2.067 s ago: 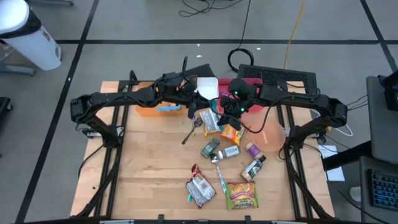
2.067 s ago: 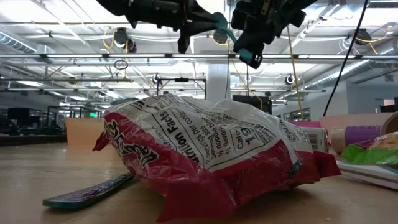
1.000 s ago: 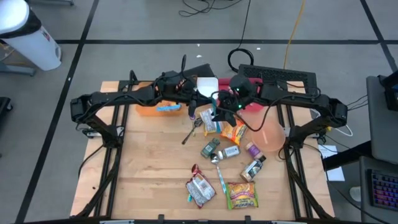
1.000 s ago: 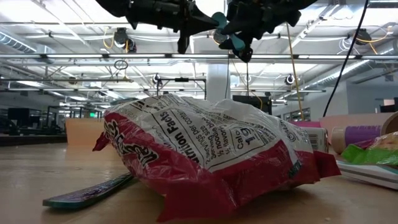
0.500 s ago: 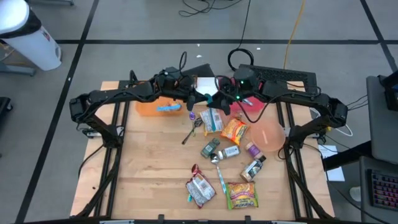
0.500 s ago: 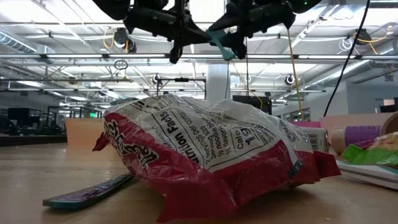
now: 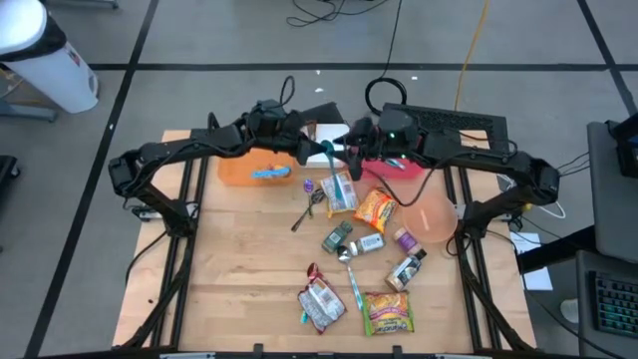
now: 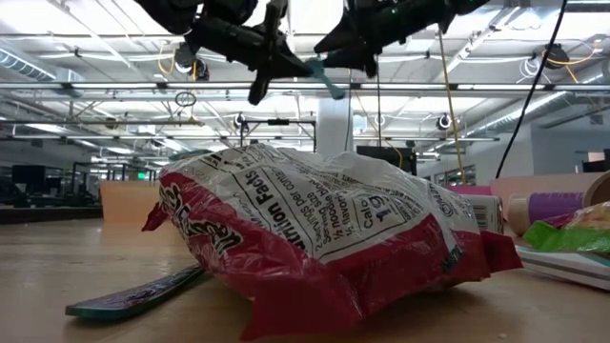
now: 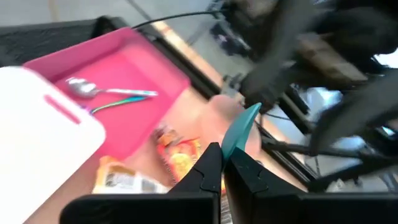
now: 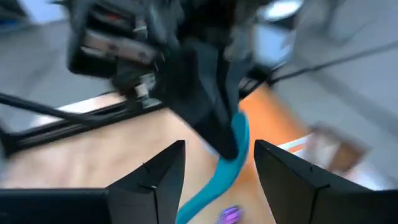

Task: Pick & Place Food Item
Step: Put the blue baby spoon into the red bin

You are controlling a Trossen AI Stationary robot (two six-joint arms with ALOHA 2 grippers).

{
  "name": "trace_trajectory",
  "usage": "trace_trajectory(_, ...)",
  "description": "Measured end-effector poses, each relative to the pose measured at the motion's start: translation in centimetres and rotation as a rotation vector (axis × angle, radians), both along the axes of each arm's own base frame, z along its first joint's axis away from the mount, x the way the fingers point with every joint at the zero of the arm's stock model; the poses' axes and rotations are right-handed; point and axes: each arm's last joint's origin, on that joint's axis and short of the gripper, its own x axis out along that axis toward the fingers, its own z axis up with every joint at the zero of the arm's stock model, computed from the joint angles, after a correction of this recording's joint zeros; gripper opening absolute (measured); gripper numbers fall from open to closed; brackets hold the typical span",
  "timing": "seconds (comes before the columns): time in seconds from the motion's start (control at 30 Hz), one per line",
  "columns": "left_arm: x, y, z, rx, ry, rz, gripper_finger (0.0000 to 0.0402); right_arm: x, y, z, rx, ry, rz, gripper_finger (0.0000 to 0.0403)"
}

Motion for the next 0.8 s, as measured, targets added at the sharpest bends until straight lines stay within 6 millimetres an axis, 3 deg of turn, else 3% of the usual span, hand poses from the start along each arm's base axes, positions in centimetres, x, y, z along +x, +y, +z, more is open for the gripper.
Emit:
trace_trajectory(0.27, -0.6, 1.4, -0.1, -0.093, 0.013, 0.198, 0.0004, 0.6, 4.1, 0.7, -0.314, 0.083, -0.209, 0.0183)
trace_trajectory(0.6, -0.5, 1.8, 0.6, -0.209, -0.083, 0.358, 0.0007, 0.7, 7.7, 0.7, -0.406, 0.135, -0.447, 0.0183)
trace_trajectory(0.8, 0.2, 1.0, 1.4, -0.219, -0.172, 0.386, 0.0006, 1.6, 9.2, -0.9, -0.426, 0.204, -0.471, 0.0183)
